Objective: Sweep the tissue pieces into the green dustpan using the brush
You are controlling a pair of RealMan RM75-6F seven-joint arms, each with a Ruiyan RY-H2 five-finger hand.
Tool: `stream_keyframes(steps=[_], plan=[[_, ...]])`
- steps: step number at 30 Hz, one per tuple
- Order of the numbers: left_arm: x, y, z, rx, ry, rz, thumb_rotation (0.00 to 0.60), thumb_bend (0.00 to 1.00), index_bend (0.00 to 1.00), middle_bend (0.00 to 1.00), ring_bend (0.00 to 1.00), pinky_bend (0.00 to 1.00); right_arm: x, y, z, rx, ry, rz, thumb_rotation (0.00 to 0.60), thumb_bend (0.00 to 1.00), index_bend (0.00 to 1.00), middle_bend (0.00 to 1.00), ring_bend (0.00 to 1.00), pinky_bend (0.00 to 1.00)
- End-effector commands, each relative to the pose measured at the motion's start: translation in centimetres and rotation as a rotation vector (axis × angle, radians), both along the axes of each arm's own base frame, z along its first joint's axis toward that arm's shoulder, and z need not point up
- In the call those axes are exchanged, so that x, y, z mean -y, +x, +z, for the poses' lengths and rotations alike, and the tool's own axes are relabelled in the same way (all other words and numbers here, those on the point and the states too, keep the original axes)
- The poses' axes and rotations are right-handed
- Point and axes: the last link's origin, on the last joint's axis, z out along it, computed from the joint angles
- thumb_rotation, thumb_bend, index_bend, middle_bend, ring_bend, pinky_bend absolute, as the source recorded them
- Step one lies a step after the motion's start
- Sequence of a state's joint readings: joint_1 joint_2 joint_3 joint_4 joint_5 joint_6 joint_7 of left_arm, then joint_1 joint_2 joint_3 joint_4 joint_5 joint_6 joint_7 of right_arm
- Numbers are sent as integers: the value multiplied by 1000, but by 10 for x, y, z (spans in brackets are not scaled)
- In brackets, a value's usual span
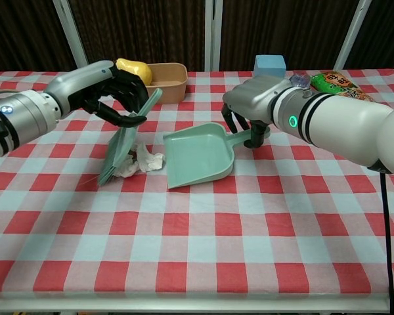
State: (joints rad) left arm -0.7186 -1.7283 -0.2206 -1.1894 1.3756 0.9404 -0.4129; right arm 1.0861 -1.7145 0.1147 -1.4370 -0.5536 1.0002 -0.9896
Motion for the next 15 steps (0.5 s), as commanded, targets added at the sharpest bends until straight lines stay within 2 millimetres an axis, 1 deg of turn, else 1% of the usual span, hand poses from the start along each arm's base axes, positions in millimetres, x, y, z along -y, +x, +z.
stream_keyframes(steps=[1,10,15], plan=[[-1,7,-4,8,-8,-17,600,345,515,532,406,343,2,0,-1,9,-4,-12,600,398,599,574,348,233],[-7,34,-16,91,-52,-8,600,346,515,532,406,335,6,-1,-6,45,5,-43,600,416,603,576,351,231],[-8,45,-21,114,-57,-14,600,351,515,533,407,336,5,3,-8,49,9,-36,600,416,605,577,351,229]])
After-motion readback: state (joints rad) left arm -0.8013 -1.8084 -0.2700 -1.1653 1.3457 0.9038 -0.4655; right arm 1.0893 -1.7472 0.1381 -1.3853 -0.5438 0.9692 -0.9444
